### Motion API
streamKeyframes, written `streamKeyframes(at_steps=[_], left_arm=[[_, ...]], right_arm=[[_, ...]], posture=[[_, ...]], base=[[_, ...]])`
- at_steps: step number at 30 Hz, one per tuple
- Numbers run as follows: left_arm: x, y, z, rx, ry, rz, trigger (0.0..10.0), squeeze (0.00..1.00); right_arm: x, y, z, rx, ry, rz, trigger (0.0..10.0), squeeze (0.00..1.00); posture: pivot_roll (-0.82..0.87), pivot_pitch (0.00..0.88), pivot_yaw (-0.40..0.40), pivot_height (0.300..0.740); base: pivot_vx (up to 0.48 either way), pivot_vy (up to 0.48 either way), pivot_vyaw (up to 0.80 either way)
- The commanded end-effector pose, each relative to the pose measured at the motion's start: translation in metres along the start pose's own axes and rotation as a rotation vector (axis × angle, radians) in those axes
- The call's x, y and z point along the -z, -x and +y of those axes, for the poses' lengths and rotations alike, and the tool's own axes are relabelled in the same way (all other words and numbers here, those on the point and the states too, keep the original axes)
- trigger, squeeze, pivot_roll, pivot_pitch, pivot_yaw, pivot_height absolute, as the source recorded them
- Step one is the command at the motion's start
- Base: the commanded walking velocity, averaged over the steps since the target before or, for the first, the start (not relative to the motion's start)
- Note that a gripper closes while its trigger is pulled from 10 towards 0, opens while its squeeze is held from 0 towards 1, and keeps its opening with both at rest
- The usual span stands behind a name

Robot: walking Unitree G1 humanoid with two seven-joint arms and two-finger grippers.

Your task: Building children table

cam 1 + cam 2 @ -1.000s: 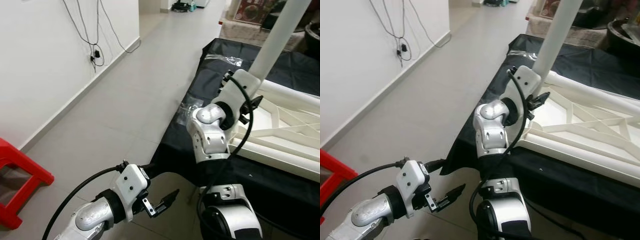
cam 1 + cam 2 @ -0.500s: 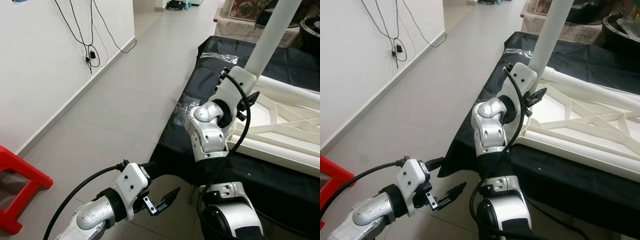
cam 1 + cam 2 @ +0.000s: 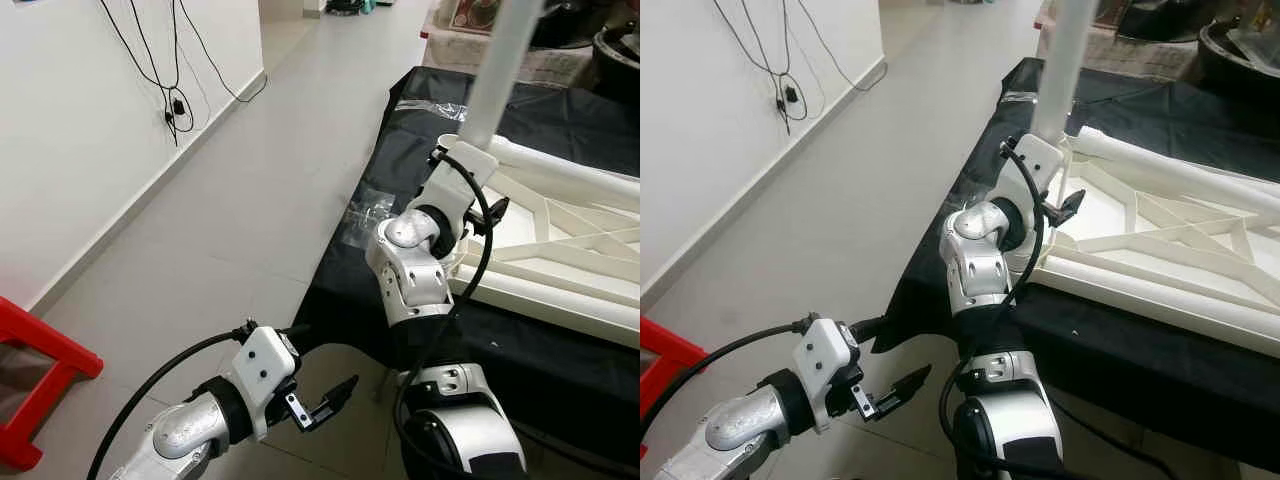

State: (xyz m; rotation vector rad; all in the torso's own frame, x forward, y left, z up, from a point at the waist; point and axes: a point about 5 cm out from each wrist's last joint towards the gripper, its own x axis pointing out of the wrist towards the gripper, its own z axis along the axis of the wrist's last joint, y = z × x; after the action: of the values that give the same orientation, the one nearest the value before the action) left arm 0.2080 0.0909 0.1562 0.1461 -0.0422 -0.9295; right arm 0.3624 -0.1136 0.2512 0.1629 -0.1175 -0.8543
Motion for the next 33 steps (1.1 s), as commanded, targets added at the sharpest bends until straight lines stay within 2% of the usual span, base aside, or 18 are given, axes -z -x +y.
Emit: streamKeyframes(at_steps=[1, 2, 3, 6, 7, 8, 9, 10, 11, 16, 26, 28, 32, 33], left_arm=[[0.004, 0.001, -0.001, 0.005, -0.002, 0.015, 10.0, 0.00], [0.004, 0.001, -0.001, 0.005, -0.002, 0.015, 10.0, 0.00], [0.004, 0.001, -0.001, 0.005, 0.000, 0.015, 10.0, 0.00], [0.004, 0.001, -0.001, 0.005, 0.000, 0.016, 10.0, 0.00], [0.004, 0.002, -0.001, 0.003, -0.001, 0.017, 10.0, 0.00], [0.004, 0.002, -0.001, 0.003, -0.001, 0.017, 10.0, 0.00], [0.004, 0.003, 0.000, 0.002, -0.001, 0.018, 10.0, 0.00], [0.004, 0.003, 0.000, 0.002, -0.001, 0.018, 10.0, 0.00], [0.005, 0.003, 0.000, 0.001, -0.002, 0.021, 10.0, 0.00], [0.005, 0.004, 0.002, -0.004, -0.009, 0.026, 10.0, 0.00], [0.005, 0.003, 0.006, -0.027, -0.018, 0.020, 10.0, 0.00], [0.001, 0.001, 0.013, -0.063, -0.023, 0.006, 10.0, 0.00], [0.000, 0.000, 0.016, -0.082, -0.026, -0.001, 10.0, 0.00], [-0.002, -0.001, 0.021, -0.109, -0.025, -0.008, 10.0, 0.00]], right_arm=[[0.014, 0.014, 0.005, -0.021, -0.004, 0.066, 10.0, 0.59], [0.014, 0.014, 0.005, -0.021, -0.004, 0.066, 10.0, 0.59], [0.014, 0.014, 0.005, -0.027, -0.005, 0.062, 10.0, 0.44], [0.014, 0.015, 0.005, -0.033, -0.006, 0.060, 10.0, 0.45], [0.014, 0.015, 0.006, -0.039, -0.010, 0.066, 9.2, 0.00], [0.014, 0.015, 0.006, -0.039, -0.010, 0.066, 9.2, 0.00], [0.014, 0.015, 0.007, -0.047, -0.018, 0.070, 5.7, 0.00], [0.014, 0.015, 0.007, -0.047, -0.018, 0.070, 5.7, 0.00], [0.015, 0.014, 0.006, -0.043, -0.028, 0.083, 0.0, 0.00], [0.017, 0.011, 0.005, -0.040, -0.048, 0.105, 0.0, 0.00], [0.011, 0.008, 0.005, -0.057, -0.065, 0.059, 0.0, 0.00], [-0.011, 0.001, 0.004, -0.071, -0.119, -0.027, 0.0, 0.00], [-0.025, -0.004, 0.003, -0.077, -0.152, -0.074, 0.0, 0.00], [-0.038, -0.008, 0.002, -0.096, -0.187, -0.110, 0.0, 0.00]], posture=[[0.11, 0.166, -0.016, 0.740], [0.11, 0.166, -0.016, 0.740], [0.11, 0.168, -0.017, 0.740], [0.11, 0.167, -0.016, 0.740], [0.11, 0.168, -0.016, 0.740], [0.11, 0.168, -0.016, 0.740], [0.11, 0.169, -0.015, 0.740], [0.11, 0.169, -0.015, 0.740], [0.11, 0.170, -0.014, 0.740], [0.11, 0.169, -0.014, 0.740], [0.11, 0.168, -0.017, 0.740], [0.12, 0.163, -0.015, 0.740], [0.12, 0.158, -0.015, 0.740], [0.12, 0.157, -0.014, 0.740]], base=[[0.000, 0.000, 0.00], [0.000, 0.000, 0.00], [0.000, 0.000, 0.00], [0.000, 0.000, 0.00], [0.000, 0.000, 0.00], [0.000, 0.000, 0.00], [0.000, 0.000, 0.00], [0.000, 0.000, 0.00], [0.000, 0.000, 0.00], [0.000, 0.000, 0.00], [0.000, 0.000, 0.00], [0.000, 0.000, 0.00], [0.000, 0.000, 0.00], [0.000, 0.000, 0.00]])
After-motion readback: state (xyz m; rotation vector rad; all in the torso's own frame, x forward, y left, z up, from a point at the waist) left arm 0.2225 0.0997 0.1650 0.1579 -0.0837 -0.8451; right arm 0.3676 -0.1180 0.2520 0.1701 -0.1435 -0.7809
